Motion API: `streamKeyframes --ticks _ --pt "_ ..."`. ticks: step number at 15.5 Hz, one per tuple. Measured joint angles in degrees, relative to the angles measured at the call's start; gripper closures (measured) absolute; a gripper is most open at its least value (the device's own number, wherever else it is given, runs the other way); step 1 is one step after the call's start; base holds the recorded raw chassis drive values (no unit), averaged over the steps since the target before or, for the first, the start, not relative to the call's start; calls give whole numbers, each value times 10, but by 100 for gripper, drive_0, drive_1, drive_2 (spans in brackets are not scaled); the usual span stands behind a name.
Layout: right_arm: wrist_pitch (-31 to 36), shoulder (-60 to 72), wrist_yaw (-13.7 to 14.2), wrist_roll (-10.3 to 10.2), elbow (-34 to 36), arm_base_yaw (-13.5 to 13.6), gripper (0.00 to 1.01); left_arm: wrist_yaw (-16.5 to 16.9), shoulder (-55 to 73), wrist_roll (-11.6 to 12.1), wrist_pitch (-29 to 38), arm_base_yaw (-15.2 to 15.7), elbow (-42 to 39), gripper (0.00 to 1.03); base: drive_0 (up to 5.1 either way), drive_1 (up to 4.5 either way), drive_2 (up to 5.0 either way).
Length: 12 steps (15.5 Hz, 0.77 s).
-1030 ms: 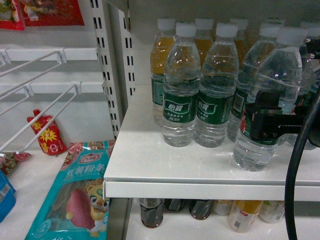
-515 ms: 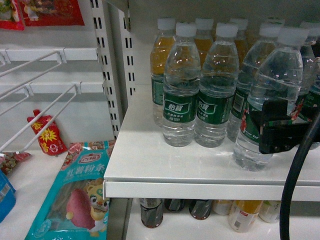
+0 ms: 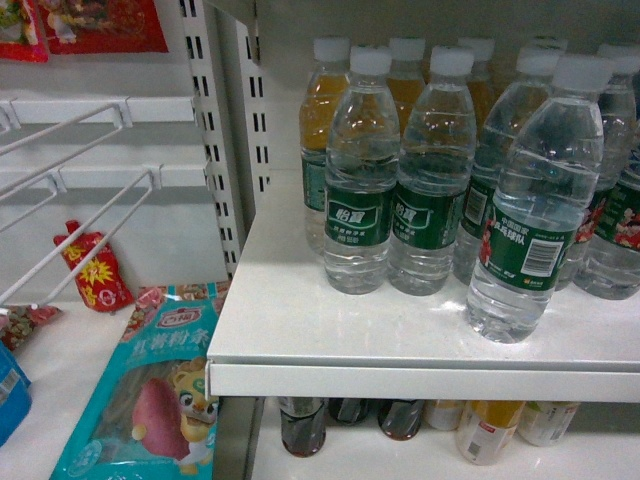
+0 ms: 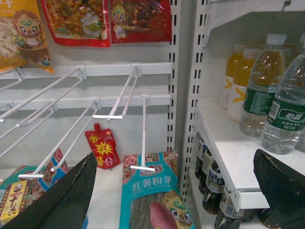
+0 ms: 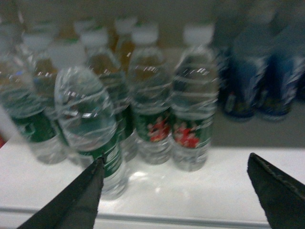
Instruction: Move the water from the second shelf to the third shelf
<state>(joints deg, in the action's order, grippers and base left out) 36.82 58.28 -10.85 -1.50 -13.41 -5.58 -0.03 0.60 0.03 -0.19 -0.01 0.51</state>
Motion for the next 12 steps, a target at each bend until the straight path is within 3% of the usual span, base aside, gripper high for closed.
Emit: streamKeyframes --ticks 1,3,5,6,8,12 --pt "14 -80 27 6 44 -20 29 -1 0 0 0 0 0 5 0 0 0" --pt "-88 -207 27 11 60 -27 54 0 0 0 0 0 0 5 0 0 0" --pt "-179 -307 50 11 60 -5 78 0 0 0 0 0 0 5 0 0 0" --pt "-188 -336 94 11 61 42 91 0 0 0 0 0 0 5 0 0 0" --pt "-190 -346 98 13 65 59 100 0 0 0 0 0 0 5 0 0 0" --pt "-210 -373 108 14 89 56 99 0 0 0 0 0 0 5 0 0 0"
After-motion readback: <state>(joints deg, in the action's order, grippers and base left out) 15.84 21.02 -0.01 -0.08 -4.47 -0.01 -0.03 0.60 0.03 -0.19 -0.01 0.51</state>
